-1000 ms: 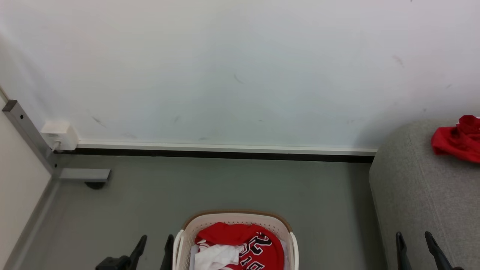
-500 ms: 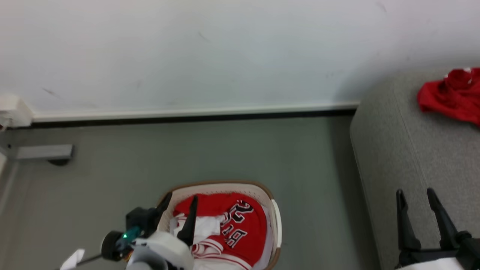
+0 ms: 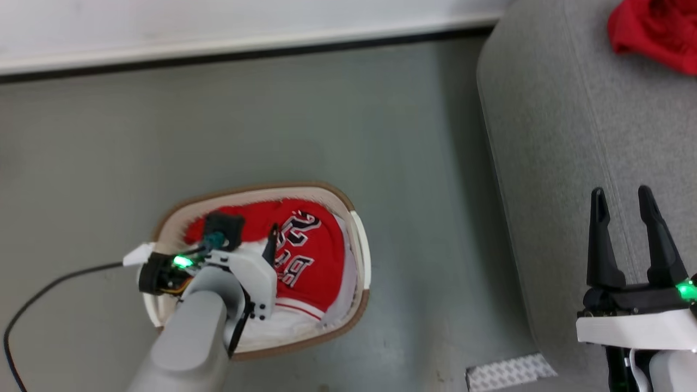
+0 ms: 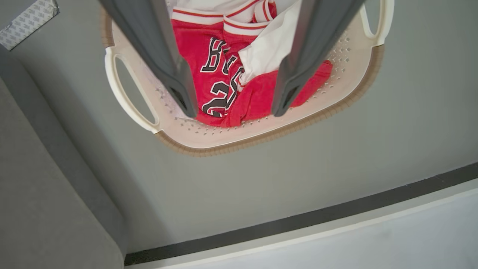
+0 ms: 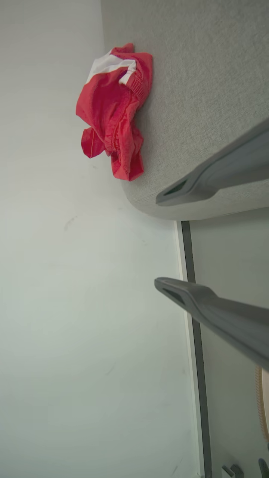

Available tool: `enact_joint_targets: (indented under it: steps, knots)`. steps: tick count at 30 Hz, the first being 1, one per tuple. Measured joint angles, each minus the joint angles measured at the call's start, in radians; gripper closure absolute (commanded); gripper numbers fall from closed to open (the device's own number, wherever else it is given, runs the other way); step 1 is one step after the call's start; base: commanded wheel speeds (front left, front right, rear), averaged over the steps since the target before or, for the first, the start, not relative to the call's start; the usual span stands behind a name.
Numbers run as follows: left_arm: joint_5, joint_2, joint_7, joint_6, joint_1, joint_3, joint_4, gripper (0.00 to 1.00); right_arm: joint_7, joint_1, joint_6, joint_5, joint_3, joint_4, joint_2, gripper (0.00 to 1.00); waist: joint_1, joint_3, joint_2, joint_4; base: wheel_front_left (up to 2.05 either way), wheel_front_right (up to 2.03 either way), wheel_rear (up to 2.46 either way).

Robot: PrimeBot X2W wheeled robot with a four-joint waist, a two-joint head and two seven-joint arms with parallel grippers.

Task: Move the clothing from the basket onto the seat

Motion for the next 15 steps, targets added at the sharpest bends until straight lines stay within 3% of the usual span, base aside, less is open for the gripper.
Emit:
enact_joint_targets:
  steps: [5,15]
  knots:
    - [0.016,0.018,0.005,0.044,-0.084,0.000,0.101,0.00,0.000,-0.044,0.000,0.039,0.008,-0.025,0.000,0.00,0.0000,0.105,0.0000,-0.043,0.00,0.00,0.00]
    - [0.025,0.054,-0.021,0.091,-0.225,0.000,0.242,0.00,0.000,-0.098,0.000,0.066,0.010,-0.062,0.000,0.00,-0.0001,0.286,0.0000,-0.107,0.00,0.00,0.00]
